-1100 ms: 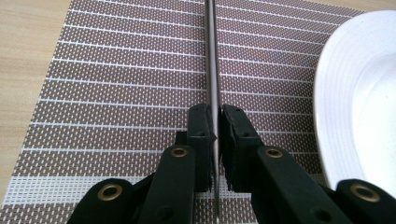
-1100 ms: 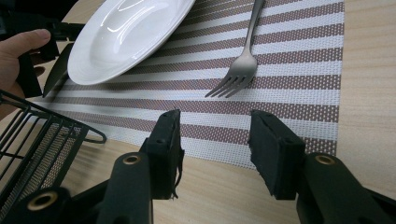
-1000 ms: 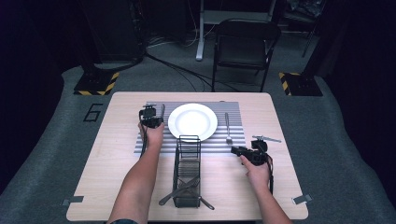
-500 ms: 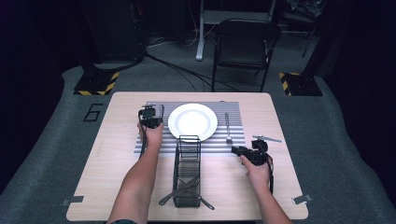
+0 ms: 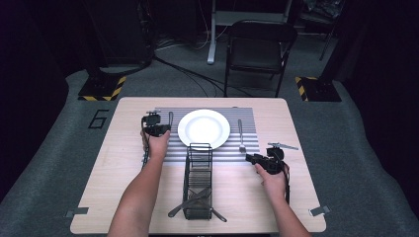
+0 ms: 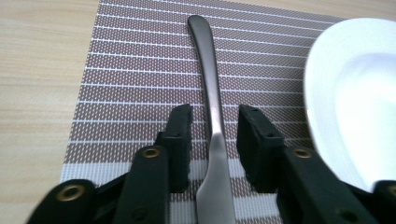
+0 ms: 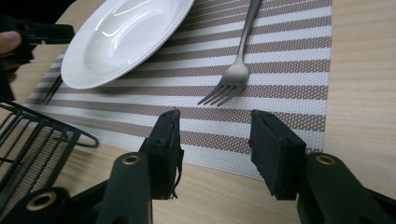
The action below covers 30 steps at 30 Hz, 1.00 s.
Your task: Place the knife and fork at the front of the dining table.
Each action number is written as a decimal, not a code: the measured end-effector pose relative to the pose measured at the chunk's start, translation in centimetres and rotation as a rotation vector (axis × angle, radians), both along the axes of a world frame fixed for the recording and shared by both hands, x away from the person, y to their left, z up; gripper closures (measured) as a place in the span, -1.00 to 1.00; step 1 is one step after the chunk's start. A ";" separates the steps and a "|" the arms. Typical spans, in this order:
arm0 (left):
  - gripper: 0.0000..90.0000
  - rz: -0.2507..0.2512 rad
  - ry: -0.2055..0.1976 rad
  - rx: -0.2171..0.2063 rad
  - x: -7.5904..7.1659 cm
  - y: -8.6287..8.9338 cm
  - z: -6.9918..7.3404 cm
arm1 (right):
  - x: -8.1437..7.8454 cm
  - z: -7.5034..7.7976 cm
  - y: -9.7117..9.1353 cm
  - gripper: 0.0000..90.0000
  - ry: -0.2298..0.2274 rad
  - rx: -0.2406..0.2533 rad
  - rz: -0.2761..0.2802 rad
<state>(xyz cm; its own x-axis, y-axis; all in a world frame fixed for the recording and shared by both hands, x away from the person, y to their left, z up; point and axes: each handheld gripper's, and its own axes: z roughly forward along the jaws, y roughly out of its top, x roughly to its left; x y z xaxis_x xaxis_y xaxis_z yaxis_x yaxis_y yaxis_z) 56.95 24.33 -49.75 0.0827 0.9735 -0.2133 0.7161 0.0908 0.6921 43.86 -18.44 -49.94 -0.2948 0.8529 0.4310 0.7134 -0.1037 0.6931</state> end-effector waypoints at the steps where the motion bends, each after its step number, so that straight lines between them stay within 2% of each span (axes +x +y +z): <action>1: 0.41 -0.010 -0.002 -0.009 -0.2 0.2 0.2 | -0.1 0.1 0.1 0.17 -0.009 -0.012 -0.005; 2: 0.39 -0.019 0.006 -0.012 -0.4 0.3 0.4 | -0.2 0.2 0.1 0.17 -0.026 -0.026 -0.004; 3: 0.39 -0.025 -0.012 -0.006 -0.7 0.4 0.7 | -0.3 0.4 0.1 0.17 -0.042 -0.037 -0.003; 4: 0.38 -0.031 -0.012 0.000 -0.8 0.5 0.9 | -0.5 0.5 0.2 0.17 -0.054 -0.040 -0.004; 6: 0.37 -0.036 -0.023 0.001 -1.0 0.8 1.4 | -0.6 0.7 0.2 0.16 -0.061 -0.045 -0.003; 12: 0.28 -0.052 -0.046 -0.023 -1.7 1.0 2.8 | -0.7 0.8 0.3 0.16 -0.062 -0.048 0.001; 17: 0.24 -0.079 -0.064 -0.009 -2.1 1.2 3.8 | -0.8 1.0 0.4 0.15 -0.065 -0.054 0.003; 22: 0.23 -0.095 -0.091 -0.015 -2.8 1.7 5.1 | -1.0 1.4 0.4 0.15 -0.074 -0.056 0.004; 27: 0.18 -0.128 -0.112 -0.033 -3.9 2.1 6.6 | -1.0 1.8 0.6 0.14 -0.075 -0.058 0.011; 30: 0.18 -0.153 -0.120 -0.024 -4.6 2.4 7.3 | -1.1 1.9 0.7 0.14 -0.077 -0.059 0.014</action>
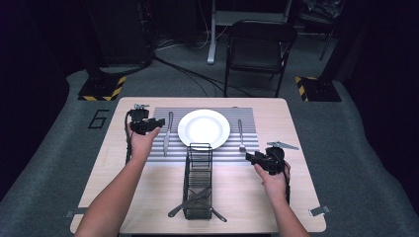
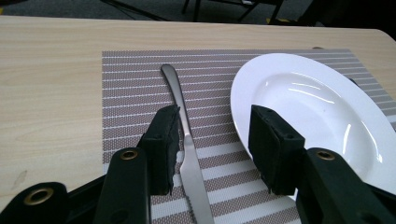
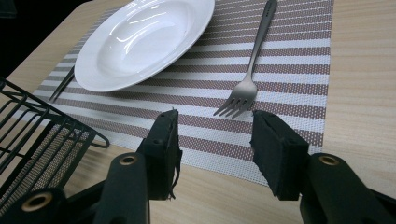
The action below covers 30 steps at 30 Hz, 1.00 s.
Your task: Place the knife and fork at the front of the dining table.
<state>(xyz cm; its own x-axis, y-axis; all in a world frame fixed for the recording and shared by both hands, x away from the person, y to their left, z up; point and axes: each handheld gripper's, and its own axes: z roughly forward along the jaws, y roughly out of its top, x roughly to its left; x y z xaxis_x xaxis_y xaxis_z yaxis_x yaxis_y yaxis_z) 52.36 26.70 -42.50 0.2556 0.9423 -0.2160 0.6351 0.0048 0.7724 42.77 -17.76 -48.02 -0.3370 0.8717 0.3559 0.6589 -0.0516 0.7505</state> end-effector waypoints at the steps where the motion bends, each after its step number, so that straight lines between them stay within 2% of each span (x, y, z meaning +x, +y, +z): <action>1: 0.18 -0.008 -0.001 -0.001 -0.2 0.1 0.2 | 0.0 0.0 0.0 0.14 -0.002 -0.002 0.003; 11: 0.12 -0.099 -0.022 0.012 -3.2 1.0 2.2 | -0.2 0.6 -0.1 0.14 -0.015 -0.001 -0.002; 19: 0.10 -0.149 -0.045 0.000 -5.7 1.5 2.9 | -0.2 0.7 0.0 0.14 -0.019 -0.009 0.001; 24: 0.08 -0.163 -0.053 -0.002 -7.0 1.9 2.7 | -0.2 0.6 0.1 0.14 -0.018 -0.011 0.002; 30: 0.08 -0.184 -0.050 0.000 -8.4 2.4 1.3 | -0.2 0.4 0.1 0.14 -0.013 -0.015 -0.001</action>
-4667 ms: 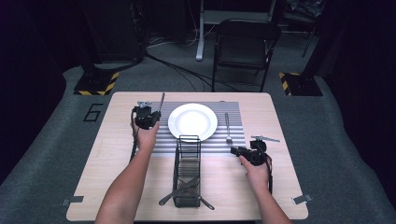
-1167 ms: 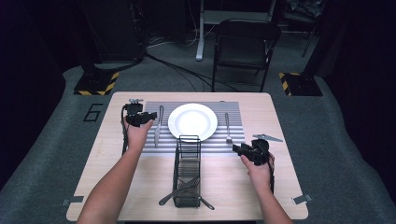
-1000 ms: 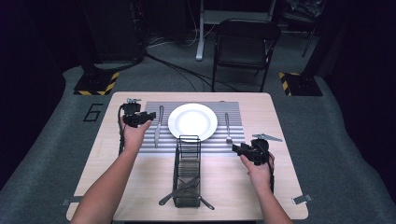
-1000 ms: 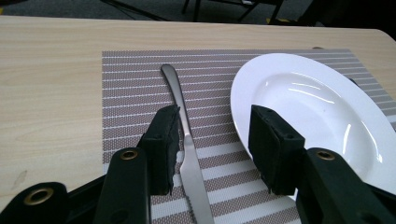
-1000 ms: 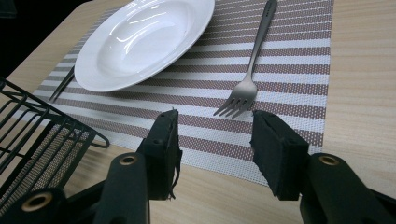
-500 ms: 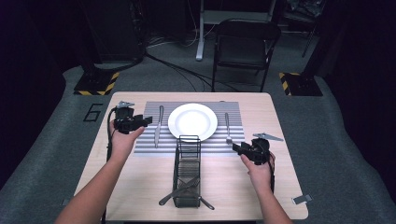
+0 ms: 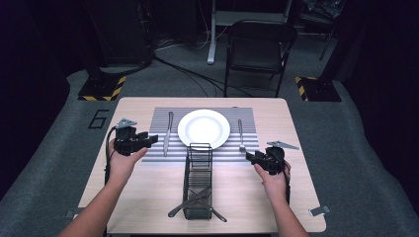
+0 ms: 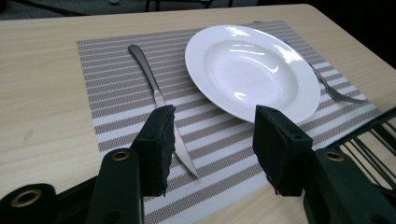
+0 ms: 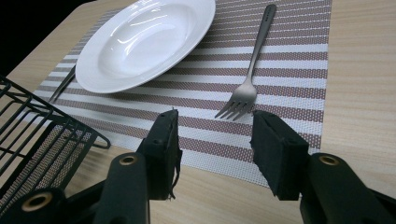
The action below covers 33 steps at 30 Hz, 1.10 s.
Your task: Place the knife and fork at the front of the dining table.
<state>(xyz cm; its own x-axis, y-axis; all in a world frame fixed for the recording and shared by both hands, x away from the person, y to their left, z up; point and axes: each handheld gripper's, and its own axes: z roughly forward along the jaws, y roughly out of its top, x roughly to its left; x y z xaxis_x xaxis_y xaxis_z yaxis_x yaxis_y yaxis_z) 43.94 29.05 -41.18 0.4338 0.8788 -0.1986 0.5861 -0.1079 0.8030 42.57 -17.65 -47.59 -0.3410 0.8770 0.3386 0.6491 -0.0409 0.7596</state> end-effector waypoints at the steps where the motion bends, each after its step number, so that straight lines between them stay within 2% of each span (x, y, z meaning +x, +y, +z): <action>1: 0.08 -0.003 -0.003 -0.001 -0.3 0.1 -0.3 | 0.0 0.0 0.1 0.14 0.002 -0.001 0.000; 6: 0.06 -0.025 0.009 0.010 -1.6 0.4 -2.4 | -0.1 -0.2 0.2 0.13 -0.009 -0.028 0.003; 11: 0.04 -0.042 0.030 0.013 -2.9 1.0 -4.4 | 0.0 -0.6 0.3 0.14 0.006 -0.042 0.003; 17: 0.02 -0.052 0.018 0.036 -4.1 1.6 -6.3 | 0.0 -0.7 0.5 0.14 0.011 -0.057 0.003; 20: 0.01 -0.052 0.011 0.047 -4.4 2.0 -6.9 | 0.0 -0.9 0.6 0.14 0.006 -0.066 0.003; 21: -0.01 -0.047 0.011 0.029 -4.5 2.1 -7.3 | 0.0 -0.9 0.6 0.14 0.008 -0.069 0.003; 24: -0.05 -0.053 0.024 0.010 -4.5 2.4 -7.9 | 0.0 -1.1 0.7 0.14 0.009 -0.084 0.004; 28: -0.06 -0.053 0.032 0.021 -4.5 2.6 -8.7 | 0.0 -1.4 0.9 0.14 0.024 -0.090 0.009; 33: -0.06 -0.035 0.020 0.036 -4.6 3.0 -9.3 | 0.1 -1.7 1.1 0.14 0.024 -0.101 0.016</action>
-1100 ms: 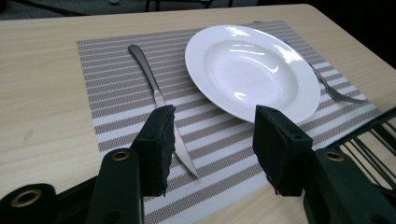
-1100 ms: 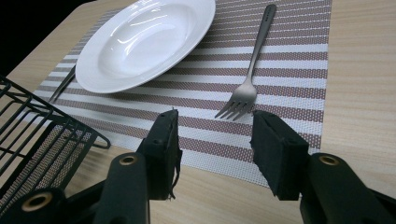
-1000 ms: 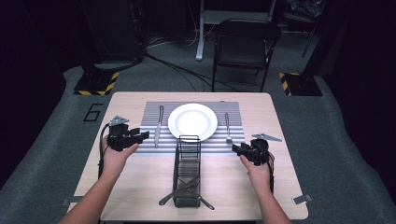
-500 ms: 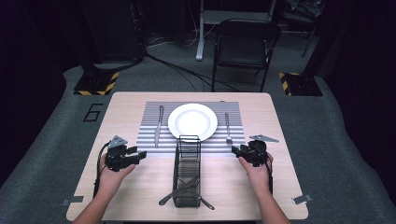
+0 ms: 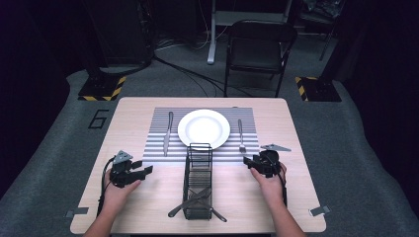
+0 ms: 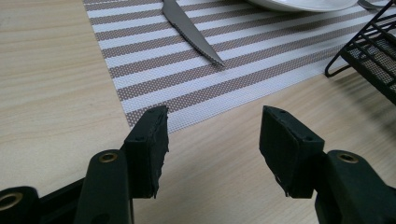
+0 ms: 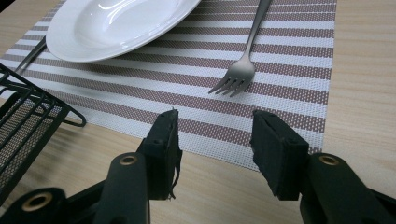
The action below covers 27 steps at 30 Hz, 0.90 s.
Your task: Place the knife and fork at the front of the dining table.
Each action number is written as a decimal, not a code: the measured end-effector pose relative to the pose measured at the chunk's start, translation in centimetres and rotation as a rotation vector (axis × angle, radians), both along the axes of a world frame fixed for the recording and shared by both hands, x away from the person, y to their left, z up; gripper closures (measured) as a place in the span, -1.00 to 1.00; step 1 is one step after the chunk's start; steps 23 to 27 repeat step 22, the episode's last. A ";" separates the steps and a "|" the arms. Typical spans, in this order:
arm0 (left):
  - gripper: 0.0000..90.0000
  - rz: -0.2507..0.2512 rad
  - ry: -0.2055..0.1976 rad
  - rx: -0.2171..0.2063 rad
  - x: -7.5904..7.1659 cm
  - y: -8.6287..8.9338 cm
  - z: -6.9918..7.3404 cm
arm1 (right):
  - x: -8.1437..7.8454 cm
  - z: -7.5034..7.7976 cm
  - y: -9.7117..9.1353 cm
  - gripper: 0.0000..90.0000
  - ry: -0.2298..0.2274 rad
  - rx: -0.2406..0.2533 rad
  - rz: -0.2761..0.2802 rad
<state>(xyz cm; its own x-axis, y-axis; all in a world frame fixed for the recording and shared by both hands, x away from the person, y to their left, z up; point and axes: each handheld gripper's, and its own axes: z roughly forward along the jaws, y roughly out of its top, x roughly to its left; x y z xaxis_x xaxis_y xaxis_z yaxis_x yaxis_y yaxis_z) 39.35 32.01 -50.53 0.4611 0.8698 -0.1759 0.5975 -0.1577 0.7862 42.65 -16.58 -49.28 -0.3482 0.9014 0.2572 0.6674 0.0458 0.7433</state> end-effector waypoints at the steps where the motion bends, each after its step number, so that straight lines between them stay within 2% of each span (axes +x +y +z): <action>1: -0.06 0.015 -0.010 -0.002 0.0 0.1 -0.2 | 0.0 -0.1 0.0 0.14 0.004 0.001 -0.001; 3: -0.06 0.013 -0.001 0.017 0.0 0.4 -0.3 | 0.0 -0.2 0.1 0.14 0.004 -0.005 -0.001; 7: -0.06 0.028 -0.015 0.067 0.1 1.0 -0.9 | 0.0 -0.3 0.1 0.14 -0.002 -0.007 0.007; 18: -0.07 0.088 0.008 0.064 0.4 2.3 -1.3 | 0.1 -0.8 0.6 0.11 0.001 -0.034 0.029; 21: -0.07 0.103 0.010 0.080 0.5 2.6 -1.3 | 0.1 -0.8 0.5 0.07 -0.009 -0.044 0.022; 27: -0.07 0.107 0.014 0.081 0.5 2.7 -1.3 | 0.1 -0.9 0.4 0.04 -0.014 -0.050 0.024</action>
